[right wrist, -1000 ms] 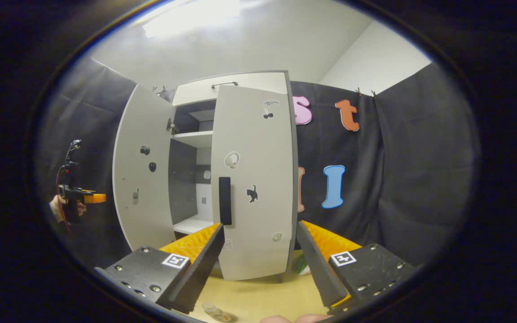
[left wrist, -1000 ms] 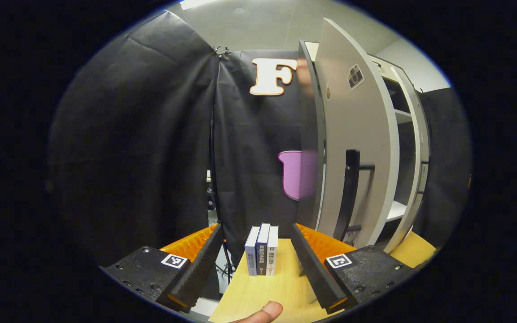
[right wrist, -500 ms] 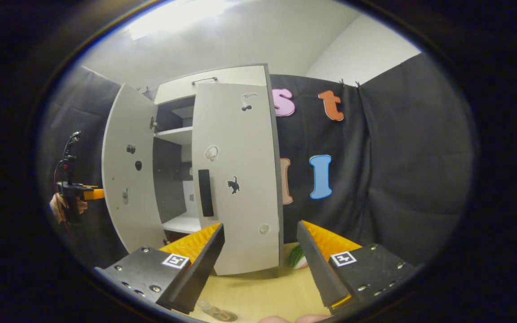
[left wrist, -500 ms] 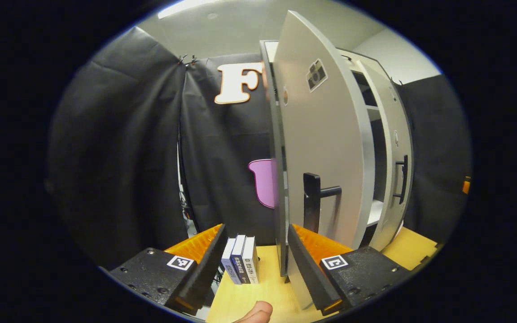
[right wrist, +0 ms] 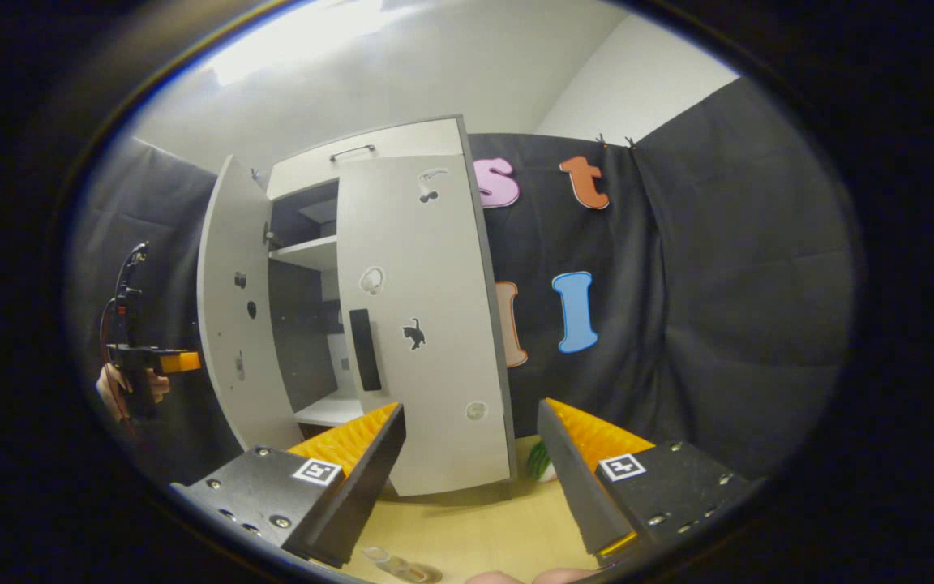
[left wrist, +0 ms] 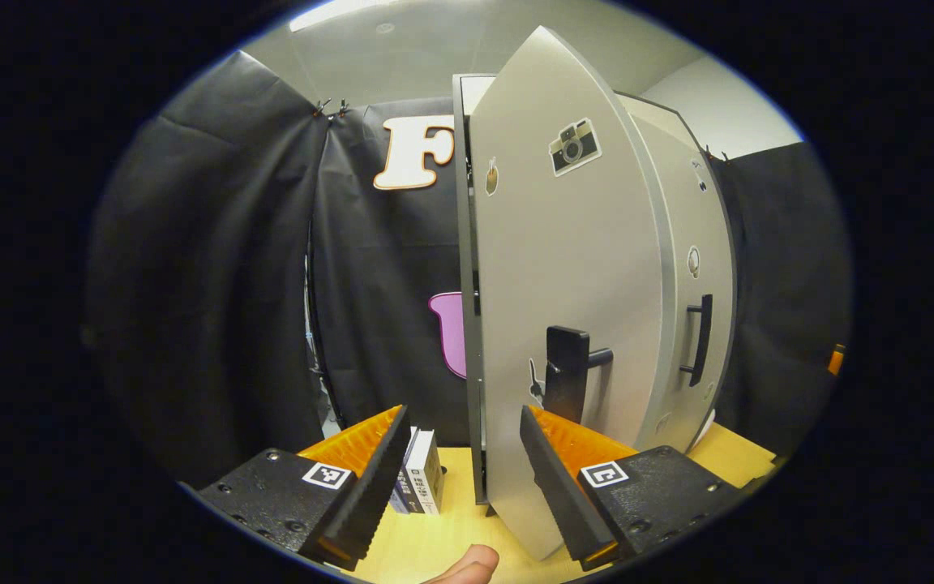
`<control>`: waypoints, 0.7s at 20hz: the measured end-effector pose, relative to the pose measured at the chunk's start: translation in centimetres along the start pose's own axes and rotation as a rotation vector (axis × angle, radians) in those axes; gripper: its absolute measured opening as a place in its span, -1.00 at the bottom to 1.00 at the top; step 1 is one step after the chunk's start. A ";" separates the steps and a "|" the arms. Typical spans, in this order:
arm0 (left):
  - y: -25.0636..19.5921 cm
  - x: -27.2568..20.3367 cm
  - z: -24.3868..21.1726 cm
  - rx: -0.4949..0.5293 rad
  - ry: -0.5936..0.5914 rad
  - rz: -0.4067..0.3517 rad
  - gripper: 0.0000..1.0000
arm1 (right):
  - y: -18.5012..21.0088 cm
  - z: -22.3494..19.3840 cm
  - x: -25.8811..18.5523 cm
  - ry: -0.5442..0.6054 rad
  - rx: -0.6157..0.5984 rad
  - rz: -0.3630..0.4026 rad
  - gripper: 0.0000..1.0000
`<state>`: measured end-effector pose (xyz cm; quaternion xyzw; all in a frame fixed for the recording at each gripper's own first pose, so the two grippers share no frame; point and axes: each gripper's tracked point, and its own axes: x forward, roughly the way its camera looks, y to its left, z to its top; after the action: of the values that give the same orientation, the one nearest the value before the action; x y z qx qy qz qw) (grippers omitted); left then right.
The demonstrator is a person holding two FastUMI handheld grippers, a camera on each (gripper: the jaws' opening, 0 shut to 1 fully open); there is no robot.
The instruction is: Grasp the bottle in the cabinet with the left hand and place it on the coaster, then close the right door with the right hand and the left door with the left hand.
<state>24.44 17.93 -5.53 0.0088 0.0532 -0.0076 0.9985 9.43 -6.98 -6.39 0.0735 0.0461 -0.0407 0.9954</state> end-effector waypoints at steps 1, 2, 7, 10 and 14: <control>0.0 0.1 0.0 -0.008 -0.002 0.006 0.72 | -0.2 0.1 -0.1 -0.003 0.000 0.000 0.99; -0.1 0.1 -0.1 -0.025 0.003 0.004 0.75 | -0.5 0.1 -0.2 -0.006 -0.001 -0.004 0.99; -0.4 0.9 0.1 -0.070 0.020 -0.009 0.76 | -1.6 -0.4 -0.5 -0.004 0.020 -0.020 0.99; -1.7 1.3 -0.1 -0.089 0.037 -0.030 0.76 | -1.7 0.0 -0.3 -0.002 0.035 -0.029 0.99; -3.3 1.9 0.3 -0.071 0.028 -0.049 0.76 | -1.4 1.5 -0.7 -0.035 0.005 -0.014 0.99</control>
<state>26.35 14.57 -5.45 -0.0278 0.0676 -0.0301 0.9969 8.79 -8.49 -5.08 0.0752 0.0292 -0.0491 0.9955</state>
